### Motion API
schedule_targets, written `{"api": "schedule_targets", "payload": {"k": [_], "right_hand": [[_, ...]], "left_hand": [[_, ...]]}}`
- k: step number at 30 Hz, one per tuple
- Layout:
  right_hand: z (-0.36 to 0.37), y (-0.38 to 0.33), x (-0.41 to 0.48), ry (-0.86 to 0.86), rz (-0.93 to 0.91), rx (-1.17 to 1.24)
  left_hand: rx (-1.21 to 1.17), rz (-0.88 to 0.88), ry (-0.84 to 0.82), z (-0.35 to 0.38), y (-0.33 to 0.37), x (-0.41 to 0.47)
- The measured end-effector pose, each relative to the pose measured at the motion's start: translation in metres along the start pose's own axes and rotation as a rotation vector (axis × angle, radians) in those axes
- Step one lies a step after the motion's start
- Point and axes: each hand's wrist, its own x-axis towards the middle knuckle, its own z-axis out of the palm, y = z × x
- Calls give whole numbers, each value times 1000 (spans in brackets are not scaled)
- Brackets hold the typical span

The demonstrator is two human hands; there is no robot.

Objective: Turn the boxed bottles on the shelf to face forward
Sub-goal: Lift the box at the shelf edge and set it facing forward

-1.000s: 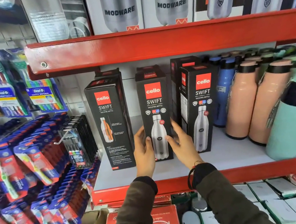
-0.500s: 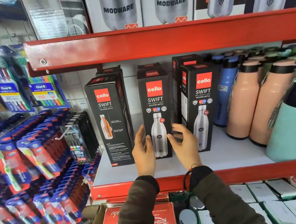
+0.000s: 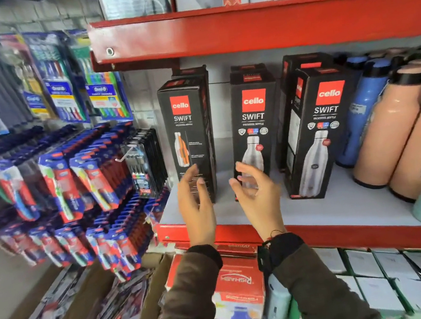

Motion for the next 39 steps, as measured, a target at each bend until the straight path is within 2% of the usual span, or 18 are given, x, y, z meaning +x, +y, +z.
{"api": "schedule_targets", "payload": {"k": [5,10,13,19,22,26,30,34,36,39], "right_hand": [[45,-5,-1,-90,59,12],[77,1,7,-95,105,-184],[86,4,9,-95,118,-224],[92,-1,12,-62,71,-215],[87,-8,16,-62,59,-205],[90,-15,20,-28,39,-255],[94,-23,19,84,14,-289],[90,-22,21,54,52,-242],[88,-18,22,8,75,-226],[87,-14,24,-70,72,-210]], "left_hand": [[121,-4,15,-34,-11,37],[159,-167,-249,-50,-25,72],[135,-176,-327,-53,-30,77],[-79,-240,-322,-59,-29,79],[-162,-259,-262,-66,-27,77],[-188,-214,-165,-70,-27,78],[-201,-118,-156,-68,-26,77],[-216,-116,-82,-71,-31,84],[-173,-147,-109,-71,-33,95],[-94,-310,-296,-67,-36,111]]}}
